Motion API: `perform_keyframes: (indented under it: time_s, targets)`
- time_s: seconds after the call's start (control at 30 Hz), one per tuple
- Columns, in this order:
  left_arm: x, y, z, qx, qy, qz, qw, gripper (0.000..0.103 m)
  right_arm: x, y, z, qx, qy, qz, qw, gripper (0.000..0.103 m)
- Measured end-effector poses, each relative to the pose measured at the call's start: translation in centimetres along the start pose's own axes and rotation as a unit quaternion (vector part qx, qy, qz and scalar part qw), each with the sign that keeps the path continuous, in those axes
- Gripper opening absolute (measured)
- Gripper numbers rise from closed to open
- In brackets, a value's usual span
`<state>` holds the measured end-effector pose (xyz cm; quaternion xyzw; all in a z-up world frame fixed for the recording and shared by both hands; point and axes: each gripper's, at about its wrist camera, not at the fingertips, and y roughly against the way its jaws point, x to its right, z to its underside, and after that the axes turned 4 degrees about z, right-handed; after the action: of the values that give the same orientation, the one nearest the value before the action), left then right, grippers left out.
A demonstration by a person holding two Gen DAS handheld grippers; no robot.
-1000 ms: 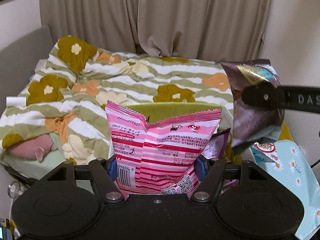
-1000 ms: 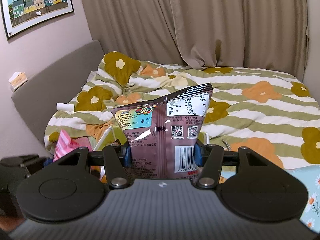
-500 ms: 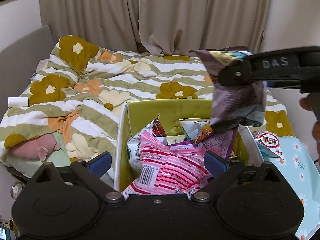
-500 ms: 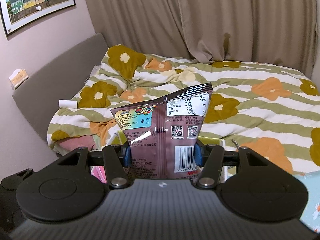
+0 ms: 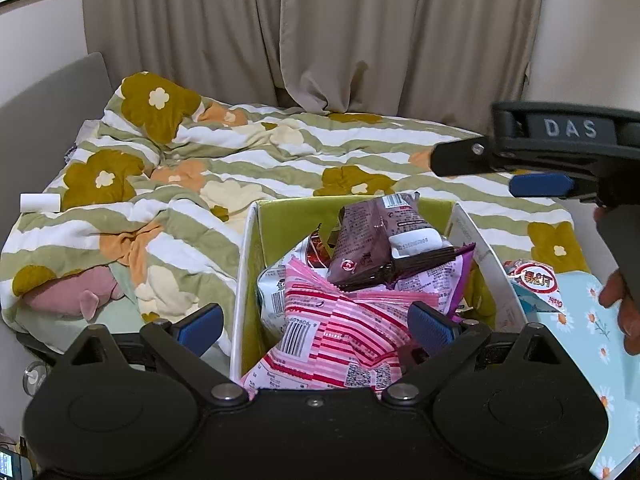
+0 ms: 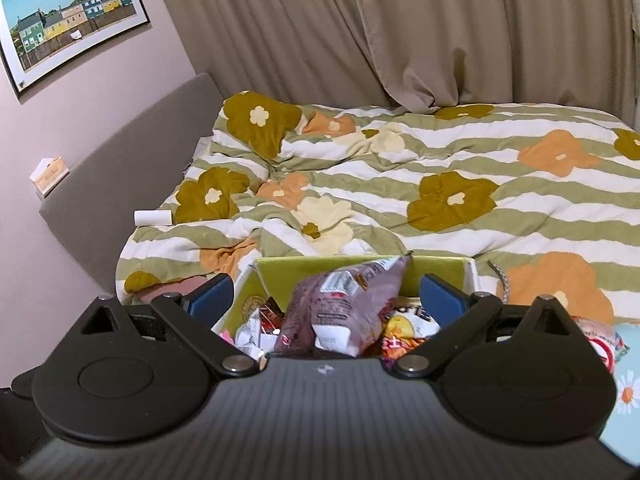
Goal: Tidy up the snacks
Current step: 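Carry pink and brown bags over the box and open both tools, then grasp white rice-cracker bag with left tool while right tool grasps shrimp flakes bag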
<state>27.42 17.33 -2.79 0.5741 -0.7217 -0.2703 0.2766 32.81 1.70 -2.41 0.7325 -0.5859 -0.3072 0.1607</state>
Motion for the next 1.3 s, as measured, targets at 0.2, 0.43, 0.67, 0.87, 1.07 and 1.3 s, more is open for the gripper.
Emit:
perform_keyframes:
  time_s: [0.2, 0.43, 0.67, 0.87, 1.07, 1.3]
  targets:
    - [1.1, 1.5, -0.2, 0.015, -0.008, -0.002, 0.9998, 0.1, 1.3, 3.0, 0.5, 0.014, -0.006, 0.02, 1.0, 0.103]
    - [3.6, 4.2, -0.3, 0.036, -0.024, -0.006, 0.999, 0.101, 4.1, 8.6, 1.2, 0.043, -0.019, 0.057, 0.997, 0.103]
    - [8.2, 5.9, 0.8, 0.052, -0.049, -0.008, 0.9974, 0.102, 9.1, 12.6, 2.4, 0.052, -0.021, 0.091, 0.994, 0.103]
    - [12.8, 6.0, 1.5, 0.065, -0.039, -0.018, 0.997, 0.103, 13.8, 14.4, 3.0, 0.051, -0.007, 0.08, 0.995, 0.103]
    - [17.7, 4.1, 1.4, 0.057, -0.041, -0.021, 0.9973, 0.103, 18.2, 15.0, 2.8, 0.053, 0.029, 0.08, 0.995, 0.103]
    - [22.5, 0.3, 1.3, 0.036, -0.045, -0.032, 0.9978, 0.103, 23.6, 12.2, 2.2, 0.018, 0.048, 0.053, 0.997, 0.103]
